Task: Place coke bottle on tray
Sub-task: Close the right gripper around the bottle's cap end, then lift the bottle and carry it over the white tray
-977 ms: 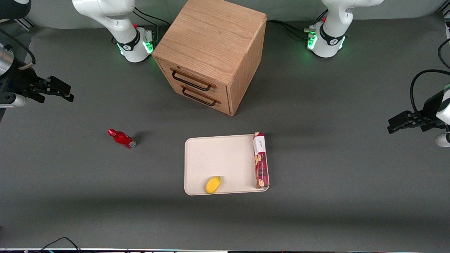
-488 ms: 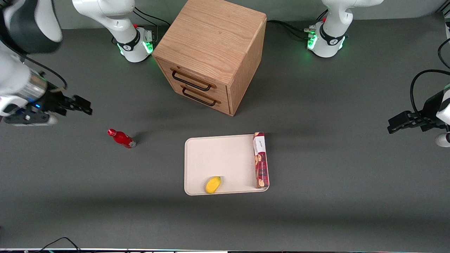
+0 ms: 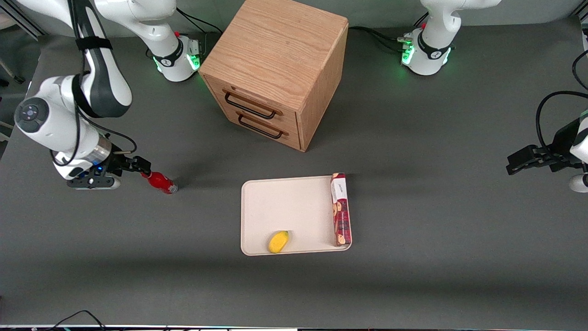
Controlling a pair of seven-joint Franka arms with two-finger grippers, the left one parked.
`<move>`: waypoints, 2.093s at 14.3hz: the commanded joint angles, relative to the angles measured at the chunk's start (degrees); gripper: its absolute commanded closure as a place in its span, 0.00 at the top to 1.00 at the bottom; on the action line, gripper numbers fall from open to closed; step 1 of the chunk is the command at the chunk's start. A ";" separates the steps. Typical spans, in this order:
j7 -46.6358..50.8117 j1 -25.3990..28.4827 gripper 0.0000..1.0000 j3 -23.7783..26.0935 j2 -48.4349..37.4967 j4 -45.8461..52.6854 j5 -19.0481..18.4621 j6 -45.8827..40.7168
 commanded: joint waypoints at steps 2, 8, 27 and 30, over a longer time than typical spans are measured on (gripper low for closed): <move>0.74 -0.08 1.00 -0.11 0.24 -2.65 -0.64 2.97; 0.83 0.18 0.52 -0.02 0.15 -3.80 -0.64 4.11; 1.35 1.85 0.15 3.66 0.14 41.51 -0.82 -48.24; 9.23 1.85 0.15 10.24 5.40 51.28 -2.66 -54.14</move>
